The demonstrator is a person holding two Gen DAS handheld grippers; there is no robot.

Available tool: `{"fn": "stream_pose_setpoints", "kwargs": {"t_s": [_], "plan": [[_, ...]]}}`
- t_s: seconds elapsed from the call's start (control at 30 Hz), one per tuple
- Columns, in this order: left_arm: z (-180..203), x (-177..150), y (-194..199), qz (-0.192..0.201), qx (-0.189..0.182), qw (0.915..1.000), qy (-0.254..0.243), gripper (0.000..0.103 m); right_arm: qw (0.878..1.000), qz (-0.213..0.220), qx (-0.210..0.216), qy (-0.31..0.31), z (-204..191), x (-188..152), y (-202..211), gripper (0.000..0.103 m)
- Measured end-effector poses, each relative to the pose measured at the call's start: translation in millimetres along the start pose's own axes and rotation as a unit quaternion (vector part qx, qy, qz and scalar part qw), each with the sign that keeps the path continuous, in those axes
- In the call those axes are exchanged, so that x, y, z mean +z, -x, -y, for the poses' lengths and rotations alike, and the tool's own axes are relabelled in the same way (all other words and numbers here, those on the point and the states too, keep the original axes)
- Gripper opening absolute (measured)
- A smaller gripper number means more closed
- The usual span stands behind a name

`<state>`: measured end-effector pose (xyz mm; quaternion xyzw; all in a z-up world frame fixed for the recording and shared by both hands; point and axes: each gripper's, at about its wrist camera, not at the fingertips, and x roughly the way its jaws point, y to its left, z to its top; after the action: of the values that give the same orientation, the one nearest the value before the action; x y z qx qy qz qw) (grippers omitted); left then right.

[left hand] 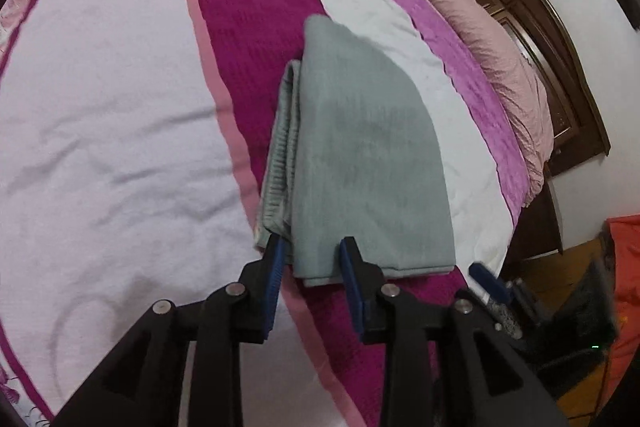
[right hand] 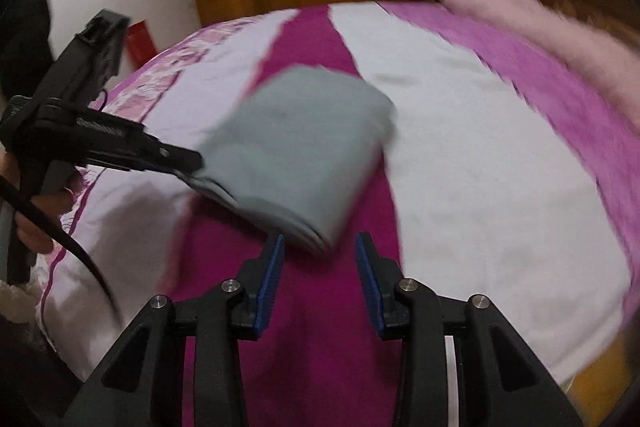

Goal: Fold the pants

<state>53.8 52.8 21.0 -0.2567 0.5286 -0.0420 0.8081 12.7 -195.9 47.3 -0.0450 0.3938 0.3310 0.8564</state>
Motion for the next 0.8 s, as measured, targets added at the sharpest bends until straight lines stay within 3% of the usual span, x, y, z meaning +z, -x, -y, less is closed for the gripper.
{"fn": "stream_pose_setpoints", "kwargs": {"t_s": [0.17,0.23,0.27,0.3,0.33,0.43,0.57,0.63,0.8], "plan": [[-12,3,1,-0.004,0.018,0.9996,0.023,0.036,0.998,-0.021,0.014,-0.056,26,-31,-6,0.035],[-10,4,1,-0.002,0.008,0.9995,0.031,0.036,0.998,-0.015,0.017,-0.052,26,-32,-4,0.035],[-10,4,2,-0.001,-0.002,0.9995,0.031,0.031,0.999,-0.013,0.019,-0.047,25,-29,-5,0.036],[-9,4,4,0.002,-0.018,0.9995,0.026,0.015,0.999,-0.013,0.022,-0.043,24,-28,-7,0.036],[-6,5,5,0.001,-0.029,0.9992,0.026,0.012,0.999,-0.014,0.022,-0.039,22,-28,-9,0.036],[-8,8,10,-0.007,-0.059,0.9973,0.043,0.012,1.0,-0.018,0.012,-0.019,16,-30,-17,0.036],[-19,16,-4,-0.042,-0.045,0.9957,0.068,0.019,1.0,-0.012,0.012,-0.01,13,-33,-17,0.036],[-23,15,-9,-0.05,-0.056,0.9939,0.081,0.02,1.0,-0.01,0.016,-0.01,14,-33,-17,0.036],[-24,11,9,-0.004,-0.091,0.9922,0.085,0.01,1.0,-0.011,0.019,-0.01,15,-34,-18,0.036]]}}
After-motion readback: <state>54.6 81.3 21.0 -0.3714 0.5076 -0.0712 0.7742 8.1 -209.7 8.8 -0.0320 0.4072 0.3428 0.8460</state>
